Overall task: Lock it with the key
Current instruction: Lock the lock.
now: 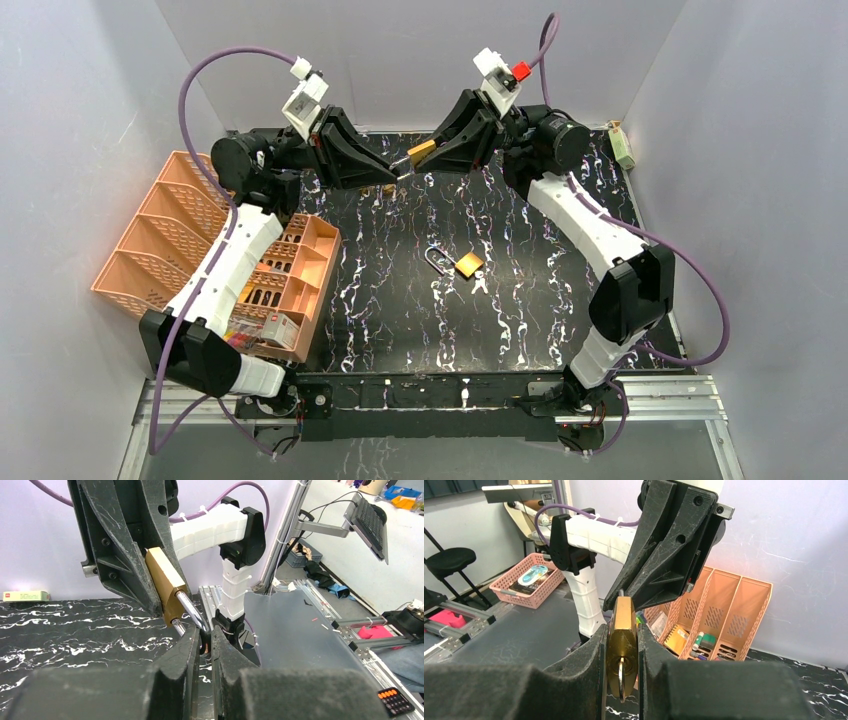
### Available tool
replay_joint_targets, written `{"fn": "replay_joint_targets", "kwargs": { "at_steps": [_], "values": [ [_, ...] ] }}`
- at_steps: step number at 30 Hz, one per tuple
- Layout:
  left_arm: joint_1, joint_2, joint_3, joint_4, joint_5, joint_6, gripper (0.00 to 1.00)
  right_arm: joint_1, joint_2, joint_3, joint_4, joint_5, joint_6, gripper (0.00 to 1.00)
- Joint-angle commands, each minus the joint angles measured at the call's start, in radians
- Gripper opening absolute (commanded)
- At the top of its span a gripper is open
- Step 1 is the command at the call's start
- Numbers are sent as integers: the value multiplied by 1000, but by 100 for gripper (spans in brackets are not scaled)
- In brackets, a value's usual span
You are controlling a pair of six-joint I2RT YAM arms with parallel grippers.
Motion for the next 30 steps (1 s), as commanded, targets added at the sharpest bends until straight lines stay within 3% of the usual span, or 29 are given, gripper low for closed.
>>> {"fn": "replay_joint_targets", "kwargs": {
  "at_steps": [1, 10, 20, 27, 30],
  "values": [
    [-56, 10, 1, 98, -139, 28, 0, 99, -19, -17, 9, 159, -55, 0],
    [-61, 156, 79, 437, -228, -279, 0, 156, 8, -25, 13, 165, -77, 0],
    [-69, 203, 60, 442, -211, -262, 0, 217, 29, -40, 0, 154, -109, 0],
    [11, 76, -4, 101, -186, 14, 0, 149, -69, -73, -164, 148, -225, 0],
    [75, 20, -42, -65, -231, 129, 0, 121, -166, -125, -387, 210, -415, 0]
  ]
}}
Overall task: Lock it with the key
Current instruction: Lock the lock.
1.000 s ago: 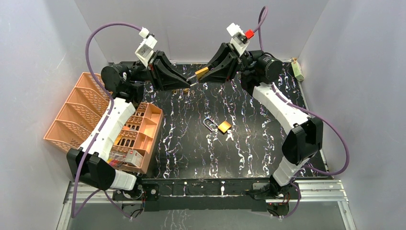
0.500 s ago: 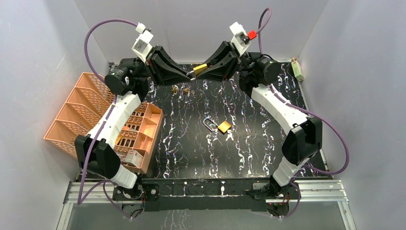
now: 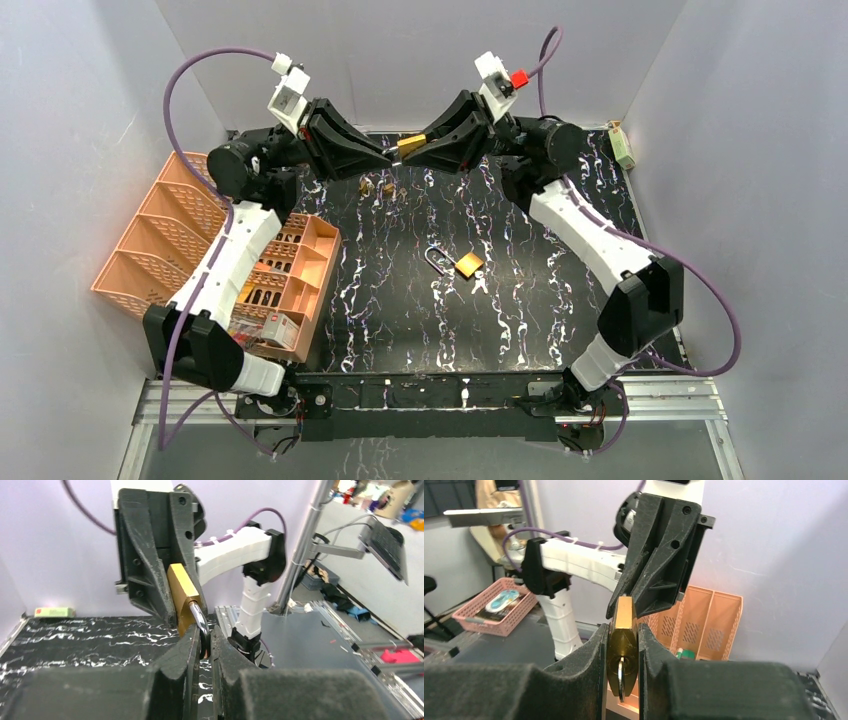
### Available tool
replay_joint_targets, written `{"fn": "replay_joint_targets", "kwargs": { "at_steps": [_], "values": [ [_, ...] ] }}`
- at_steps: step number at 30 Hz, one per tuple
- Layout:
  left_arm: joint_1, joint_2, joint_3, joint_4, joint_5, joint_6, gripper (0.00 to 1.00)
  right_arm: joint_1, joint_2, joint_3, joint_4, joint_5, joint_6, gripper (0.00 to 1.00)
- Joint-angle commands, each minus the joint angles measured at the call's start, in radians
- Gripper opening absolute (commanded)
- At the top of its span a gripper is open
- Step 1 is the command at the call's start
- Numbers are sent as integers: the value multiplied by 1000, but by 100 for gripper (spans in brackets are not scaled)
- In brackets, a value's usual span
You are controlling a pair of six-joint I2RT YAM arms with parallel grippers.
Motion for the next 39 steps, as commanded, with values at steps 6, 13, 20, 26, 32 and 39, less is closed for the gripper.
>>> {"fn": "replay_joint_targets", "kwargs": {
  "at_steps": [6, 13, 20, 26, 32, 39],
  "values": [
    [41, -100, -63, -628, -292, 524, 0, 85, -255, -158, -524, 286, -479, 0],
    [34, -116, -70, -679, -360, 570, 0, 91, -264, -194, -539, 340, -486, 0],
    [33, -121, -41, -767, -411, 620, 0, 91, -296, -172, -646, 346, -563, 37],
    [33, -120, -40, -751, -441, 610, 0, 89, -382, -199, -765, 462, -680, 63],
    [34, -124, -26, -744, -431, 604, 0, 66, -434, -207, -854, 503, -752, 75],
    [34, -139, -15, -766, -426, 631, 0, 9, -452, -234, -844, 478, -707, 65]
  ]
}}
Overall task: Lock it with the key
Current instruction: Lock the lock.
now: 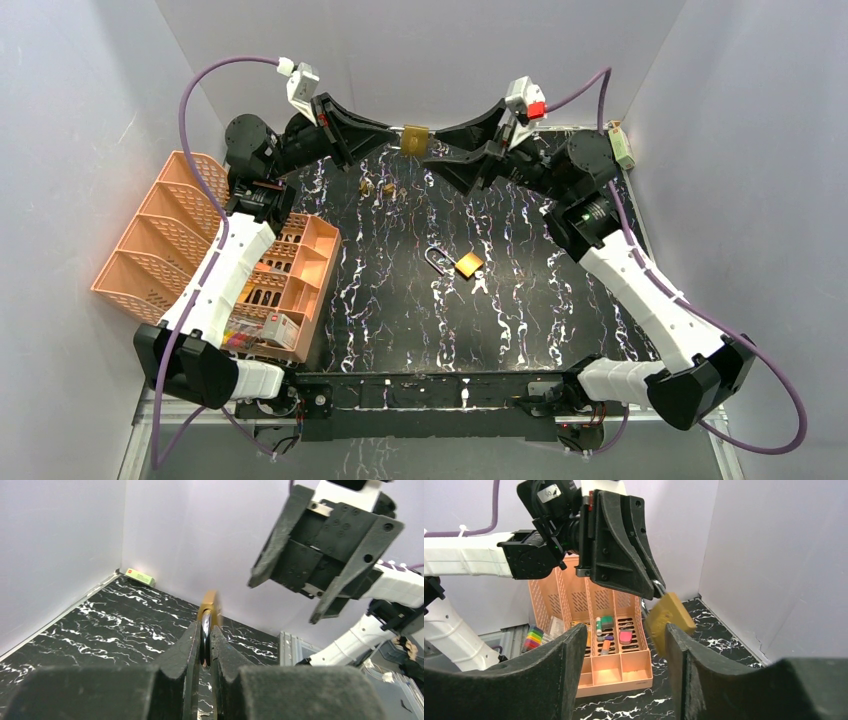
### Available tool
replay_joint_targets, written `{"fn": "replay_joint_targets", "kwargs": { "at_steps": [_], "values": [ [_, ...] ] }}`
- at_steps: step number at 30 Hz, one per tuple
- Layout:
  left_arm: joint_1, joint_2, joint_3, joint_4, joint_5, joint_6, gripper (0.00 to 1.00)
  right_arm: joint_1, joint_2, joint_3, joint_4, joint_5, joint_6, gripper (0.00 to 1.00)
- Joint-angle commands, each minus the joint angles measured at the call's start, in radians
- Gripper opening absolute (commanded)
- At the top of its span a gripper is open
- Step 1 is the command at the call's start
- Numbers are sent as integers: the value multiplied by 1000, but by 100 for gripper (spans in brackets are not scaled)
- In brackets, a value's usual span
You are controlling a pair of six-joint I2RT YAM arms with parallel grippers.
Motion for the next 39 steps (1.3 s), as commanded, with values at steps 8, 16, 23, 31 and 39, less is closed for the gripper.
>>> {"fn": "replay_joint_targets", "kwargs": {
  "at_steps": [8, 16, 23, 31, 39],
  "values": [
    [16, -36, 45, 34, -57, 20, 0, -55, 1, 16, 92, -58, 93, 71],
    [17, -31, 77, 64, 6, -12, 0, -189, 122, 24, 345, -359, 347, 70],
    [17, -25, 85, 94, 25, -36, 0, -204, 222, 122, 393, -495, 421, 60],
    [18, -13, 65, 148, 26, -76, 0, -202, 237, 137, 400, -494, 427, 48],
    [17, -8, 63, 159, 26, -83, 0, -194, 268, 164, 409, -484, 440, 44]
  ]
}}
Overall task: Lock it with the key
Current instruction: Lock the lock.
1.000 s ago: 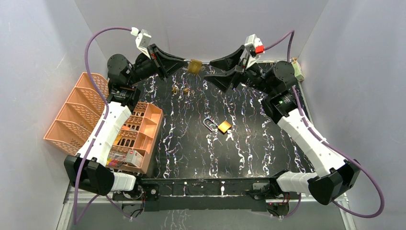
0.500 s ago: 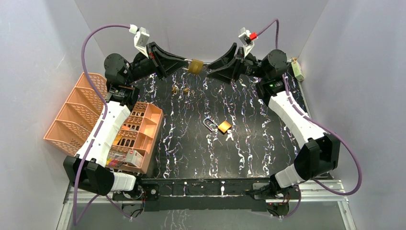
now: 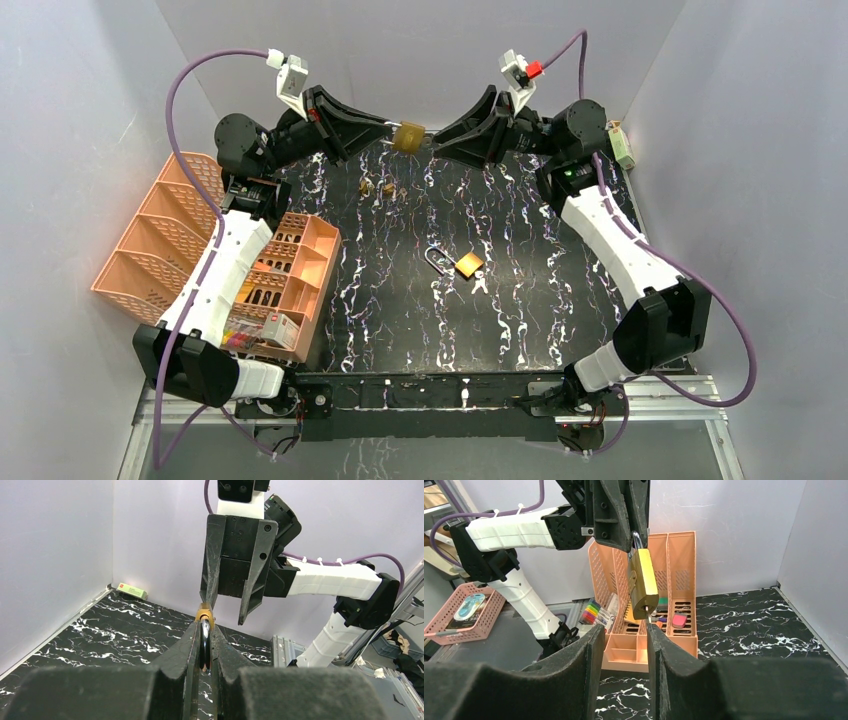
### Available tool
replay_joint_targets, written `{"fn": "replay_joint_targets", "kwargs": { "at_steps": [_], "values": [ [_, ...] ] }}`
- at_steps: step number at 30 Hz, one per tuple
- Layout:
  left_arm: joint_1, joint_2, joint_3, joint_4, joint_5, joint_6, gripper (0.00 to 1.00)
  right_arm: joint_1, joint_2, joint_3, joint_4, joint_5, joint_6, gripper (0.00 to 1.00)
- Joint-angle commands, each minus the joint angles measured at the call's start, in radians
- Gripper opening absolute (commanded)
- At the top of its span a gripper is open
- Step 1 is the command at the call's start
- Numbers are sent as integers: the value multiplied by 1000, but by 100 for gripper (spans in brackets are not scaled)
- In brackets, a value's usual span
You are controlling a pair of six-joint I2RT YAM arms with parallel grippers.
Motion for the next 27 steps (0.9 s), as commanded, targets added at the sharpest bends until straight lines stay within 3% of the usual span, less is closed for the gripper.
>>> {"fn": "replay_joint_targets", "kwargs": {
  "at_steps": [1, 15, 18, 21, 24, 27],
  "values": [
    [3, -13, 28, 83, -7, -15, 0, 14, 15, 68, 60, 1, 14, 43],
    [4, -16, 22, 96, 0, -22, 0, 39, 52, 96, 25, 29, -22, 65],
    [4, -15, 22, 96, 4, -21, 0, 39, 35, 79, 6, 52, -56, 75],
    [4, -13, 22, 94, 4, -19, 0, 40, 33, 85, -21, 49, -79, 61],
    [4, -12, 22, 94, 3, -19, 0, 40, 45, 97, -28, 34, -69, 37],
    [4, -10, 23, 95, 1, -18, 0, 40, 47, 98, -31, 33, -66, 26]
  ]
}}
